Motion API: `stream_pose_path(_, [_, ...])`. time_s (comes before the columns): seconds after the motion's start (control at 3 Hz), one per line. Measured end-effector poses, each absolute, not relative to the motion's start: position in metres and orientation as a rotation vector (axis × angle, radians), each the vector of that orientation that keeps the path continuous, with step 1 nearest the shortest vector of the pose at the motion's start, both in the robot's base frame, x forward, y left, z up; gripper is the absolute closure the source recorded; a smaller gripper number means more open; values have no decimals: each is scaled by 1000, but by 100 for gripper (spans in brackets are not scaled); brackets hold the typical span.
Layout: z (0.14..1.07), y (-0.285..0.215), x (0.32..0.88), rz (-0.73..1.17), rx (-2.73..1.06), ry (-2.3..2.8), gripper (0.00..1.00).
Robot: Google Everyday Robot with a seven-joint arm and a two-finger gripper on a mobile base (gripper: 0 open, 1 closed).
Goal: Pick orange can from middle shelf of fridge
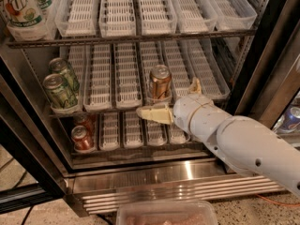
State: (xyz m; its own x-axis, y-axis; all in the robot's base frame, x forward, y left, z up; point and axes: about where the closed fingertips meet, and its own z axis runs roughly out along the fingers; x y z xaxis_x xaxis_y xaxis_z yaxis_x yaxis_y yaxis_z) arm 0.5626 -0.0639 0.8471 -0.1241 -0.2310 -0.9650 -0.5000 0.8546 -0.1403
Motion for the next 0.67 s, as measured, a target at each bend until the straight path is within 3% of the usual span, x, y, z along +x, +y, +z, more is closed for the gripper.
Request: stream_pose_path(0.67, [845, -65, 567, 237, -560, 1694, 0])
